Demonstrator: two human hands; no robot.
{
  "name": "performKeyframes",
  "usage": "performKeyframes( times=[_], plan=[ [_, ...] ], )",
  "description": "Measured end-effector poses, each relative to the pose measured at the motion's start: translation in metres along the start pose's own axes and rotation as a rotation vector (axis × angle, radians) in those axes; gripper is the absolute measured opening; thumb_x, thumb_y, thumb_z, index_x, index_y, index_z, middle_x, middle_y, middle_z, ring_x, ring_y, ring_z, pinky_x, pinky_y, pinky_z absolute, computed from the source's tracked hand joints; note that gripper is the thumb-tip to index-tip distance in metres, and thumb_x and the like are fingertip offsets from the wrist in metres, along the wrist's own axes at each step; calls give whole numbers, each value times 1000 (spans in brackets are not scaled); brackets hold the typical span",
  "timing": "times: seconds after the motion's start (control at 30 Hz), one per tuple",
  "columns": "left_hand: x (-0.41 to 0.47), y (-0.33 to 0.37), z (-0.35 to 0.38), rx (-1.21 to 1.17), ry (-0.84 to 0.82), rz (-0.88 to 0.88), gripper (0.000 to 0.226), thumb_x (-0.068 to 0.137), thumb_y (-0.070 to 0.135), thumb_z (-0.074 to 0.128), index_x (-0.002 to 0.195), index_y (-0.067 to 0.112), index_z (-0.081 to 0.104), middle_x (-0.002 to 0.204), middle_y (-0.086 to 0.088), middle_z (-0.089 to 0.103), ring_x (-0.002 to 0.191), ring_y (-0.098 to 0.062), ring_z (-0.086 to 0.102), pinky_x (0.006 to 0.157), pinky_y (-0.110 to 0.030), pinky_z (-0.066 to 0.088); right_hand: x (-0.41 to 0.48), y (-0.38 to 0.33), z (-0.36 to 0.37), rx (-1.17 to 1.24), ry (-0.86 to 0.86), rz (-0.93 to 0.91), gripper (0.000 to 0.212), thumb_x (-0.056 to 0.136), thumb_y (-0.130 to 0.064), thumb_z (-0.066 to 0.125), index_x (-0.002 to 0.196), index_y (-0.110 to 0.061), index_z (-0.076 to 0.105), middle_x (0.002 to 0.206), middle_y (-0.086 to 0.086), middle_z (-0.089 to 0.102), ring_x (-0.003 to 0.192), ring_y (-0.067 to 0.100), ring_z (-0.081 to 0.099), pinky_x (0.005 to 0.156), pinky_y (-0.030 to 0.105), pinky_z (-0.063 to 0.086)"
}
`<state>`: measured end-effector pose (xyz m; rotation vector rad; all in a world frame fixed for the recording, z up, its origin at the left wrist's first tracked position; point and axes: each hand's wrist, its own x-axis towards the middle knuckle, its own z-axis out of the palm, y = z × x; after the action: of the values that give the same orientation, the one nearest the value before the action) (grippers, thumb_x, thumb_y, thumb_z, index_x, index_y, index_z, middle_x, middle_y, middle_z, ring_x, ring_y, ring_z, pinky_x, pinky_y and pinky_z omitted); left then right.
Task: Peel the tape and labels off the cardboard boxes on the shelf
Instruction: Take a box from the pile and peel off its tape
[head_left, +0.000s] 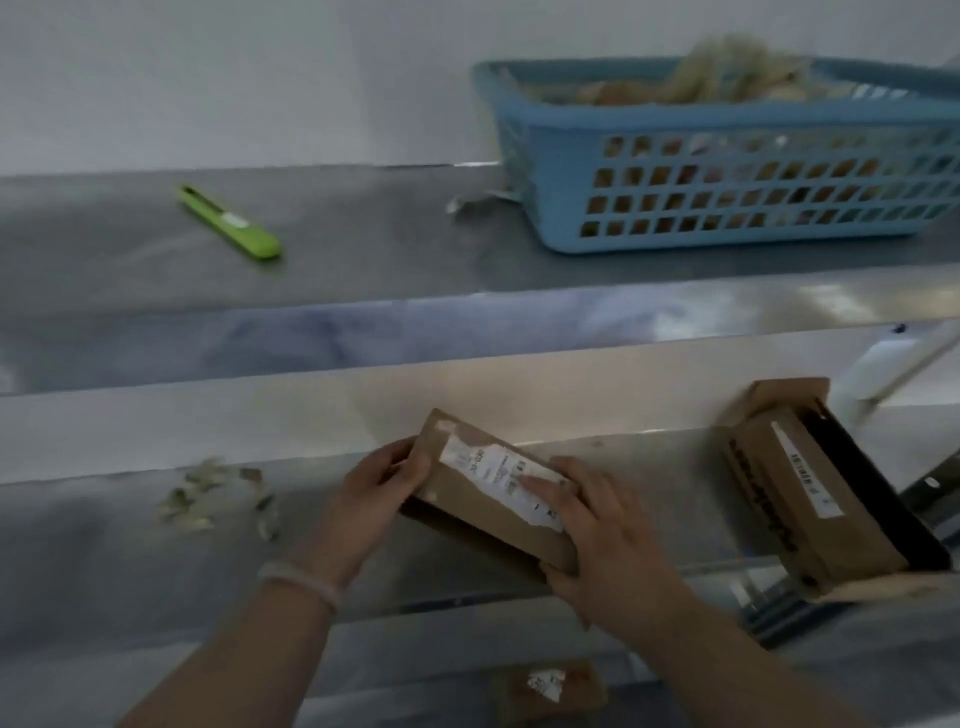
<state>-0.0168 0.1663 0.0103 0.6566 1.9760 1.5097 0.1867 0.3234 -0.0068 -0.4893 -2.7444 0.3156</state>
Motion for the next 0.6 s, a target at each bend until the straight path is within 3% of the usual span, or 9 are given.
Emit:
performKeyframes(
  times=[0.07, 0.1, 0.2, 0.27, 0.33, 0.43, 0.6],
  plan=[
    [-10, -14, -17, 51, 56, 18, 21, 93, 30, 58, 114, 37, 55, 104, 21, 60, 88, 12, 57, 74, -8, 43, 12, -18, 13, -19, 16, -102, 83, 62, -34, 74, 139, -33, 44, 143, 4, 41, 128, 26, 42, 106, 44, 36],
    [-15, -24, -26, 66, 94, 20, 26, 94, 28, 57, 118, 36, 52, 104, 23, 59, 90, 12, 56, 76, -10, 43, 17, -26, 21, -32, 11, -149, 82, 64, -33, 75, 140, -31, 44, 143, 5, 41, 130, 26, 40, 109, 45, 33],
    [-26, -50, -48, 111, 142, -29, 37, 86, 44, 61, 122, 39, 53, 113, 19, 62, 106, -4, 59, 93, -31, 47, 27, -46, 41, -52, -43, -219, 83, 69, -45, 74, 142, -30, 40, 143, -1, 41, 132, 20, 38, 114, 43, 26],
    [-30, -73, -59, 121, 146, -61, 50, 74, 56, 61, 121, 38, 57, 115, 15, 66, 109, -9, 61, 95, -38, 50, 32, -58, 54, -33, -14, -233, 68, 77, -48, 64, 139, -28, 45, 135, -4, 47, 123, 16, 44, 111, 38, 32],
    [-34, -88, -66, 112, 129, -72, 54, 73, 55, 65, 123, 35, 57, 115, 16, 67, 110, -6, 61, 93, -33, 51, 39, -70, 63, -1, 31, -213, 56, 84, -47, 54, 135, -26, 50, 125, -5, 54, 111, 16, 52, 99, 37, 45],
    [-36, -93, -73, 180, 98, -49, 35, 86, 24, 69, 113, 43, 55, 98, 39, 63, 98, 18, 56, 82, -11, 47, 48, -79, 71, -7, 17, -193, 51, 85, -45, 59, 133, -28, 53, 117, -6, 55, 105, 19, 54, 92, 39, 49],
    [-31, -102, -80, 200, 155, 1, 43, 76, 25, 79, 115, 25, 62, 110, 6, 65, 99, -5, 62, 83, -30, 56, 50, -82, 83, 3, -37, -202, 52, 81, -36, 67, 130, -31, 50, 137, -4, 52, 125, 19, 49, 106, 45, 41]
  ],
)
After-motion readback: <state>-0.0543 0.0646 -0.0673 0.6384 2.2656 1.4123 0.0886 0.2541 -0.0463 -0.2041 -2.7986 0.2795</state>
